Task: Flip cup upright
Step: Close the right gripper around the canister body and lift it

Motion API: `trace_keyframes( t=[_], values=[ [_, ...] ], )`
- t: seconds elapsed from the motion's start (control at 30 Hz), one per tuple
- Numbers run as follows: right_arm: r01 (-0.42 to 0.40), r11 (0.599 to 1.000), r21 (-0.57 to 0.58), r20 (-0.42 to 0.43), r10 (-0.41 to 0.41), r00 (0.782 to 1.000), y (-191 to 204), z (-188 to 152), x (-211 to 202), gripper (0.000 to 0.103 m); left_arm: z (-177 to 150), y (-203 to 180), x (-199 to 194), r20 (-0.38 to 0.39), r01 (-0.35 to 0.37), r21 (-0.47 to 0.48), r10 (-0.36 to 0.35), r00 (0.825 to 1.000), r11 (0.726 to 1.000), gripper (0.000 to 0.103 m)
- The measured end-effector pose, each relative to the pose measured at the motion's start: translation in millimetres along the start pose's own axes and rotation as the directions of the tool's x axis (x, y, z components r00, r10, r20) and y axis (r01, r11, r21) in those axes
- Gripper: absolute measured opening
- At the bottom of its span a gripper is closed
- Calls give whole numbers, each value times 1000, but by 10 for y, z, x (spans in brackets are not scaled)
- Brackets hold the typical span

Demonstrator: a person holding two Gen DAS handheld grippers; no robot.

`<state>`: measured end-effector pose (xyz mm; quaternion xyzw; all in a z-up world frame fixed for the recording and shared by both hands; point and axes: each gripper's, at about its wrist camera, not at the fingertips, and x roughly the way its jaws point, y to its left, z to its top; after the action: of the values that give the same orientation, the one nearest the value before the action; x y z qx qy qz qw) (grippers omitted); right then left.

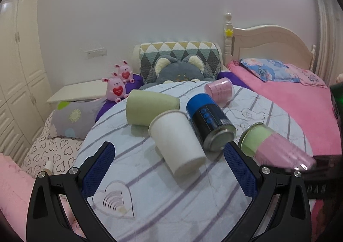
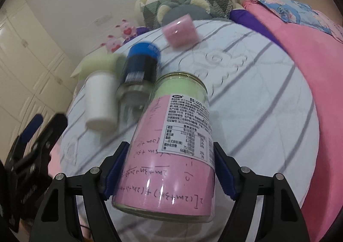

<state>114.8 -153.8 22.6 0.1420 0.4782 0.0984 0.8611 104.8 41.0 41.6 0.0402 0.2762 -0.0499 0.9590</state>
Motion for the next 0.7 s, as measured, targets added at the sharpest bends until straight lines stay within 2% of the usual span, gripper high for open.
trace_keyframes(
  t=[0.27, 0.33, 0.57, 0.7],
  values=[
    [-33, 999, -34, -54, 32, 998, 51, -382, -43, 76, -241, -3, -210, -27, -9, -57, 7, 1000, 998, 103],
    [-33, 998, -50, -64, 30, 998, 64, -397, -57, 79, -272, -25, -257, -29, -12, -70, 10, 1000, 997, 103],
    [-95, 994, -55, 3, 95, 995, 0, -507, -333, 80, -291, -161, -401, -34, -36, -77, 34, 999, 996, 103],
    [-122, 990, -69, 53, 126, 991, -78, -462, -564, 80, -265, -272, -422, -42, -34, -81, 30, 999, 996, 103]
  ],
)
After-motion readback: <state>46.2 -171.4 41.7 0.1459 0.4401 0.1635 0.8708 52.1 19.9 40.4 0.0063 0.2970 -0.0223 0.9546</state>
